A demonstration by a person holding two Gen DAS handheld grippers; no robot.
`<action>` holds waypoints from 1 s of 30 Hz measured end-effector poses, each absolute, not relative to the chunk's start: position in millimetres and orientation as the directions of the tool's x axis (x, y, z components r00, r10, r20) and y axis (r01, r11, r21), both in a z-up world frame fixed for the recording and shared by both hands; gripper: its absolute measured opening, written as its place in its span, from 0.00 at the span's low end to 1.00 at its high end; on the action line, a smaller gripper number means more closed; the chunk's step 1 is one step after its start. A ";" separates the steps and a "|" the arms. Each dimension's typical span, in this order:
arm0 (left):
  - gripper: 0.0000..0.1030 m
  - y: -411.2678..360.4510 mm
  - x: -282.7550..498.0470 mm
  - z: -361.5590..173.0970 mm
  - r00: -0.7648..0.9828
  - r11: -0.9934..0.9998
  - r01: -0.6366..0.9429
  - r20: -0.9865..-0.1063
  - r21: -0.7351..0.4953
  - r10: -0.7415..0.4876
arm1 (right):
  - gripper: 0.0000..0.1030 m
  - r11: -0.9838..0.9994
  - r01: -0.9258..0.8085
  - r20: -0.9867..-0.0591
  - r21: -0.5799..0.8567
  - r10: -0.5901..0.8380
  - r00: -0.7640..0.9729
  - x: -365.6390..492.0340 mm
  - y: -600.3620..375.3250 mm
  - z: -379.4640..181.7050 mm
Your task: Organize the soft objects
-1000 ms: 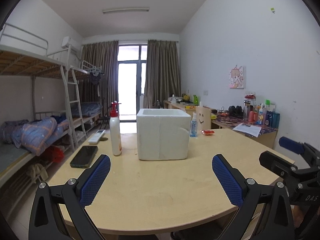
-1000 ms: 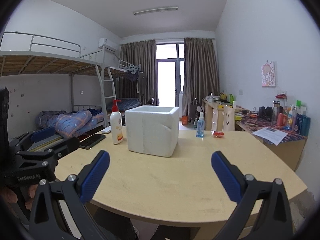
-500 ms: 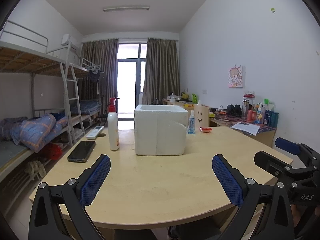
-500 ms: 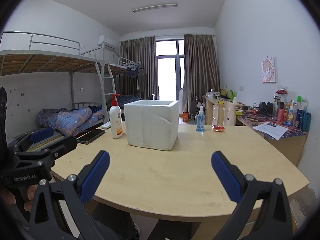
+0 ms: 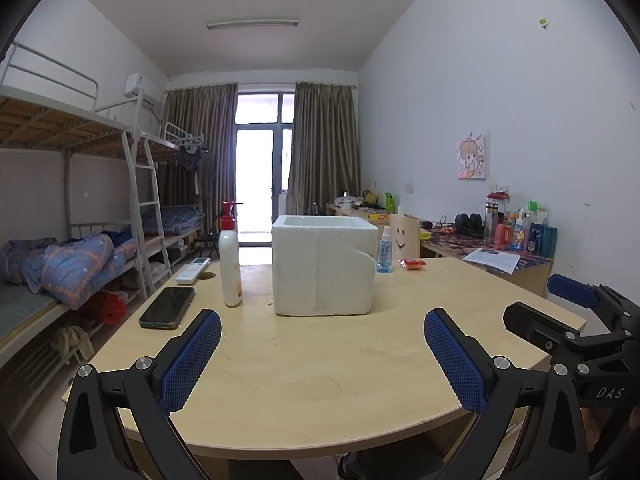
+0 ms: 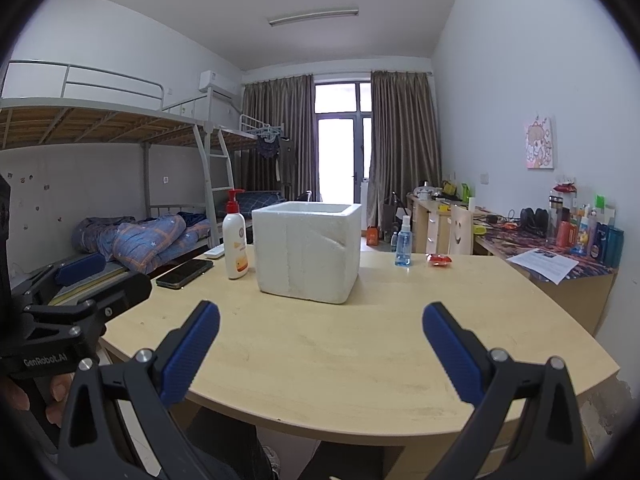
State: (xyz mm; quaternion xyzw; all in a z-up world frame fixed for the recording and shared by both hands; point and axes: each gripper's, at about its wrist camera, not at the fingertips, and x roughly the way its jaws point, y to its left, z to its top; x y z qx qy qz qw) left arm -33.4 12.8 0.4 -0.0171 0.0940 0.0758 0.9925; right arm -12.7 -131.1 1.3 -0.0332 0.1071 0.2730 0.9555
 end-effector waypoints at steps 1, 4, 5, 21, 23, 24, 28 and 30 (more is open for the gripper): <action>0.99 12.4 -33.1 0.9 0.971 0.988 -0.152 -0.189 -0.020 0.146 | 1.00 0.849 -0.528 -0.222 -0.008 0.514 0.829 -11.7 -130.1 2.0; 0.99 11.8 -32.3 0.9 0.972 0.989 -0.149 -0.189 -0.017 0.143 | 1.00 0.849 -0.528 -0.224 -0.012 0.513 0.829 -10.2 -130.0 2.0; 0.99 10.8 -32.2 1.3 0.972 0.989 -0.147 -0.186 -0.015 0.142 | 1.00 0.849 -0.528 -0.223 -0.011 0.513 0.829 -10.2 -130.1 2.1; 0.99 10.7 -33.0 -1.7 0.974 0.990 -0.141 -0.181 -0.004 0.138 | 1.00 0.853 -0.522 -0.219 -0.007 0.508 0.833 -12.3 -130.4 1.9; 0.99 11.0 -32.1 -2.1 0.974 0.990 -0.141 -0.182 -0.002 0.138 | 1.00 0.853 -0.522 -0.220 -0.006 0.509 0.832 -12.1 -130.7 1.6; 0.99 11.1 -32.5 -2.2 0.973 0.990 -0.142 -0.183 -0.002 0.139 | 1.00 0.853 -0.523 -0.220 -0.007 0.509 0.832 -12.1 -130.8 1.4; 0.99 13.0 -32.1 -2.0 0.973 0.990 -0.139 -0.184 0.000 0.137 | 1.00 0.852 -0.524 -0.224 -0.005 0.510 0.831 -11.7 -130.0 1.3; 0.99 13.1 -32.3 -2.4 0.974 0.990 -0.141 -0.181 0.004 0.139 | 1.00 0.852 -0.524 -0.223 -0.006 0.509 0.831 -11.2 -130.7 1.4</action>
